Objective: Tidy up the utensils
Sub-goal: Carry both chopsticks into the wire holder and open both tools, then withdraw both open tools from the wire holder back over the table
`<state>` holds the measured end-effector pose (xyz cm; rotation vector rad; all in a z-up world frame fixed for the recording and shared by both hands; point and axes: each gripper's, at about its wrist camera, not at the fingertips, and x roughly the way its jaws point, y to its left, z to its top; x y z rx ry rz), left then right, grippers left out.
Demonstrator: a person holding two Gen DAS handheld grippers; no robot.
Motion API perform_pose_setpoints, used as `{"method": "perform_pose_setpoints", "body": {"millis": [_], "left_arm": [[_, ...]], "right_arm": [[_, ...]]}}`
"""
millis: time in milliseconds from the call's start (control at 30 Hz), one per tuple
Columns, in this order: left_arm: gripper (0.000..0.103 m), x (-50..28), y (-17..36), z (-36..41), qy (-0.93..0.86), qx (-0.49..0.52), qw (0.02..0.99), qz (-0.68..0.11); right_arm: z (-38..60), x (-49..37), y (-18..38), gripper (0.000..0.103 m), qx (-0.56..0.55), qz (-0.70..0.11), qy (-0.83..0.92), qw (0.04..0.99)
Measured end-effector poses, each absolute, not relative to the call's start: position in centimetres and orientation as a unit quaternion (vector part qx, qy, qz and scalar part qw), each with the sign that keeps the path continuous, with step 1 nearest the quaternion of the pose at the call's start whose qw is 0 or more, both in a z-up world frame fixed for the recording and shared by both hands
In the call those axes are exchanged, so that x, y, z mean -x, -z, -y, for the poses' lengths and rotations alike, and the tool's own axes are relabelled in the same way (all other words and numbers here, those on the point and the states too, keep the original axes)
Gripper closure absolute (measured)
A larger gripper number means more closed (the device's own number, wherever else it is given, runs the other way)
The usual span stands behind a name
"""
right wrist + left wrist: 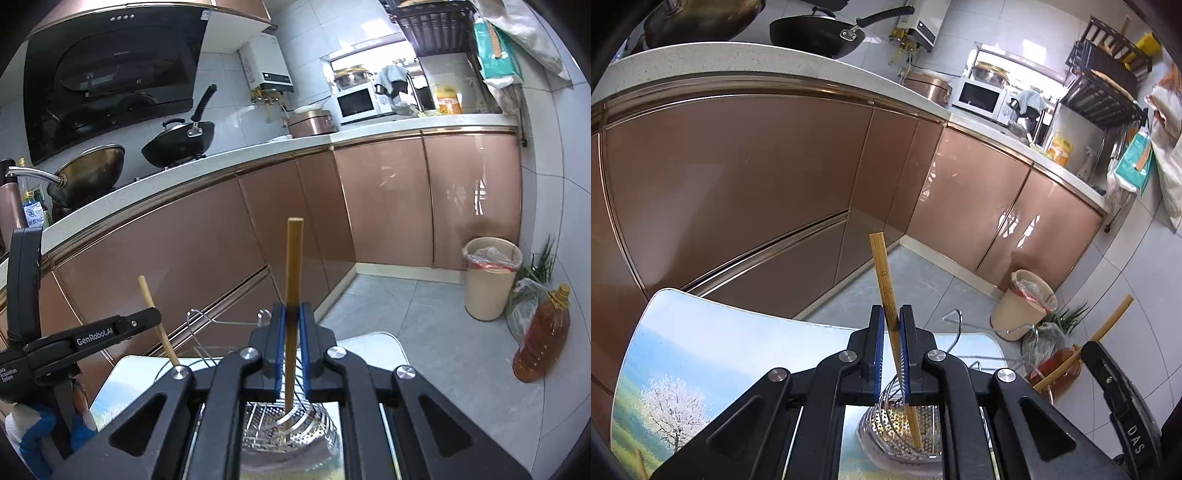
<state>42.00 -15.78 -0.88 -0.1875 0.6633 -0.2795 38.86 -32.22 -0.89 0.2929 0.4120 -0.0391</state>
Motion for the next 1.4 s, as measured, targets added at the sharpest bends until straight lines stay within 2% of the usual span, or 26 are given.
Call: {"method": "perform_pose_setpoints", "body": {"millis": [267,400,567,633,1167,1333,1400], "left_arm": [[0.093,-40.7,0.8,15.1,0.128,0.080,0.932,-0.330],[0.070,-40.0,0.5,14.6,0.121,0.081,0.932,-0.332],[0.061,-38.3,-0.4,13.9,0.117,0.075,0.936,-0.324],[0.054,-37.4,-1.0,13.3,0.113,0.074,0.937,-0.323],[0.053,-28.0,-6.6,3.1,0.052,0.059,0.931,-0.357],[0.043,-23.6,-7.1,-0.1,0.038,0.077,0.932,-0.352],[0.040,-21.6,-7.1,-0.8,0.034,0.079,0.934,-0.346]], "right_arm": [[33.2,-37.4,1.1,0.094,-0.158,-0.216,0.033,0.963],[33.3,-36.3,0.9,0.089,-0.162,-0.223,0.036,0.961],[33.1,-34.3,0.2,0.084,-0.163,-0.220,0.035,0.961],[32.7,-33.4,-0.2,0.083,-0.162,-0.219,0.032,0.962],[27.5,-24.6,-6.7,0.083,-0.111,-0.241,-0.020,0.964],[25.0,-21.0,-8.3,0.082,-0.099,-0.233,-0.036,0.967],[24.1,-19.5,-8.7,0.073,-0.094,-0.228,-0.041,0.968]]}}
